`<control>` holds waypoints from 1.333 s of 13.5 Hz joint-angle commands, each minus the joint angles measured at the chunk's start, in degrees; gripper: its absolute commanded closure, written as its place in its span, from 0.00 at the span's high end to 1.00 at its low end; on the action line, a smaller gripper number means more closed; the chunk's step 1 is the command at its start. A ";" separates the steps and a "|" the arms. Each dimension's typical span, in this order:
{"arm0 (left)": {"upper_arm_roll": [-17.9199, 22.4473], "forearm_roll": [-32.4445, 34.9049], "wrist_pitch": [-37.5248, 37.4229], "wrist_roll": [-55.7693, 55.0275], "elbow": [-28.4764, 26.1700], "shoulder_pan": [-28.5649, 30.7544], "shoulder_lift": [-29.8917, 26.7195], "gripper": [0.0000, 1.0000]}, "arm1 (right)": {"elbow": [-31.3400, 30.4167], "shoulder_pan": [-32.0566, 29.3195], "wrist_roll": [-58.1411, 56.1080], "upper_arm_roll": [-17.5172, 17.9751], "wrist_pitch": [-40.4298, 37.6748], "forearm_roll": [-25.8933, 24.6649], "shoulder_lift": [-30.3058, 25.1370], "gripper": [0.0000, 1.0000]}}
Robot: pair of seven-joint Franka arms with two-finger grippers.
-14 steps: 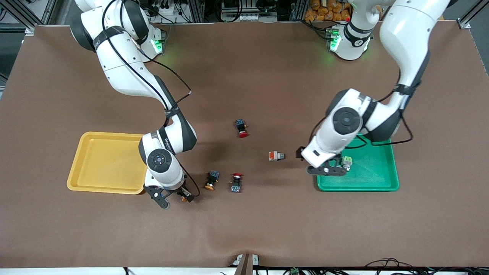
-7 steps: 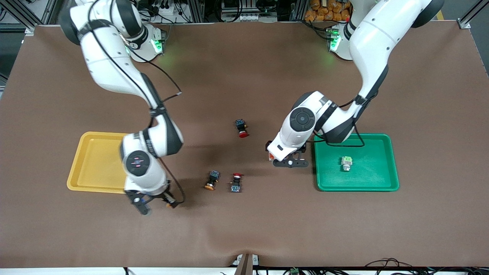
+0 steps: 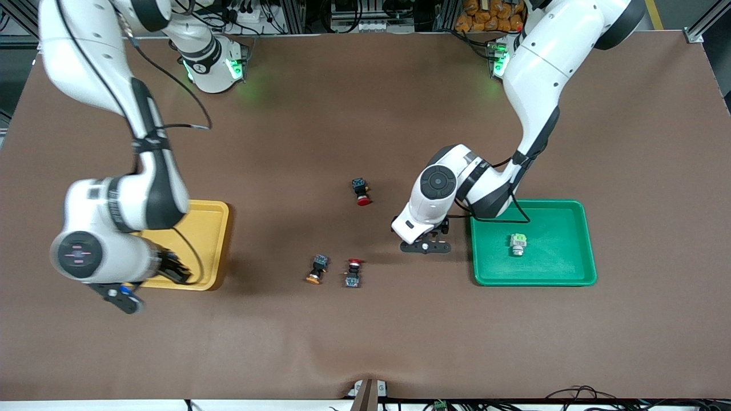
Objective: Place green and yellow buttons in trays
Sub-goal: 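Grasp the orange-based button with the left gripper while the right gripper lifts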
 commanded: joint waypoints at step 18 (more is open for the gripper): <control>0.81 0.21 0.05 0.01 3.10 0.46 0.37 0.25 | -1.18 15.34 38.81 1.54 23.39 1.51 8.64 1.00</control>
